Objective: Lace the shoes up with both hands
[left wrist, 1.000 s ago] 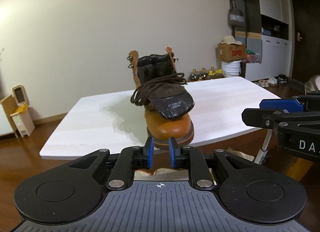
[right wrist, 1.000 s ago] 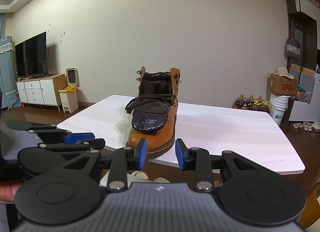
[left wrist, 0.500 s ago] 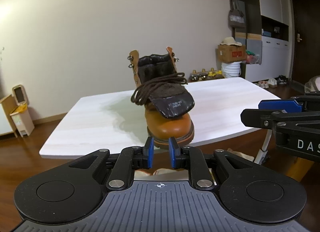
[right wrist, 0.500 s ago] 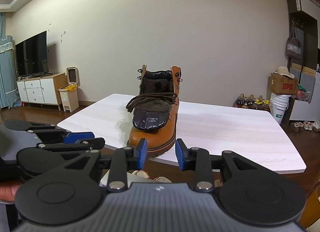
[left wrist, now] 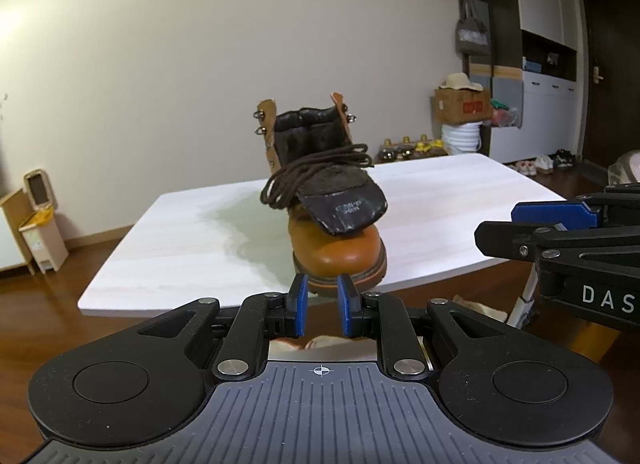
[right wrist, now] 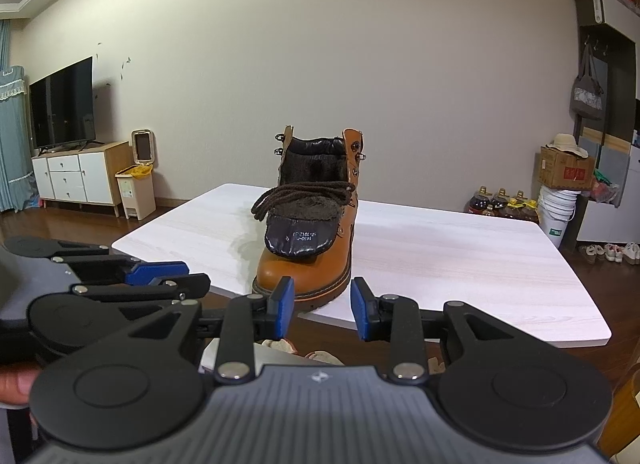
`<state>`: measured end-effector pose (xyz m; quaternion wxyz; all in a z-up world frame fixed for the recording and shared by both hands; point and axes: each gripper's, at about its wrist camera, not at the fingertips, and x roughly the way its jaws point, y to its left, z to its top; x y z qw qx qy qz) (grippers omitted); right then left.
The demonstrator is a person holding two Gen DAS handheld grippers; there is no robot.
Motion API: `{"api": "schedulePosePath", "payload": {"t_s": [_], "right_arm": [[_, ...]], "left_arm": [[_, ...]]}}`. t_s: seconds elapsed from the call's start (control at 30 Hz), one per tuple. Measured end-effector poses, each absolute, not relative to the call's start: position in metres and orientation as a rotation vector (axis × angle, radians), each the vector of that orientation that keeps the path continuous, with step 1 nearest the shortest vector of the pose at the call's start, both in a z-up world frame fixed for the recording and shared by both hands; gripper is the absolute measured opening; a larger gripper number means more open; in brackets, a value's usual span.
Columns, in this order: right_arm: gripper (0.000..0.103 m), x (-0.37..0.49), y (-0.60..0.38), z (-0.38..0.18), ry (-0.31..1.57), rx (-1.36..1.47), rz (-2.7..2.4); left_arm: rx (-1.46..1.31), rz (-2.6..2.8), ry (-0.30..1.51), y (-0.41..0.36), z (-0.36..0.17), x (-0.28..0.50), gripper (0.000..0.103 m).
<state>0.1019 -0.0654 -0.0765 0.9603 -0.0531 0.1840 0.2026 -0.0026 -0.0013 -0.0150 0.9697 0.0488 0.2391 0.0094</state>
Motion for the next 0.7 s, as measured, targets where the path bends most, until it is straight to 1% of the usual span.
{"api": "schedulePosePath", "payload": {"t_s": [0.7], "right_arm": [[0.034, 0.1055, -0.0710, -0.0761, 0.381, -0.094, 0.401]], "left_arm": [[0.090, -0.011, 0.483, -0.0051, -0.0151, -0.0016, 0.018]]}}
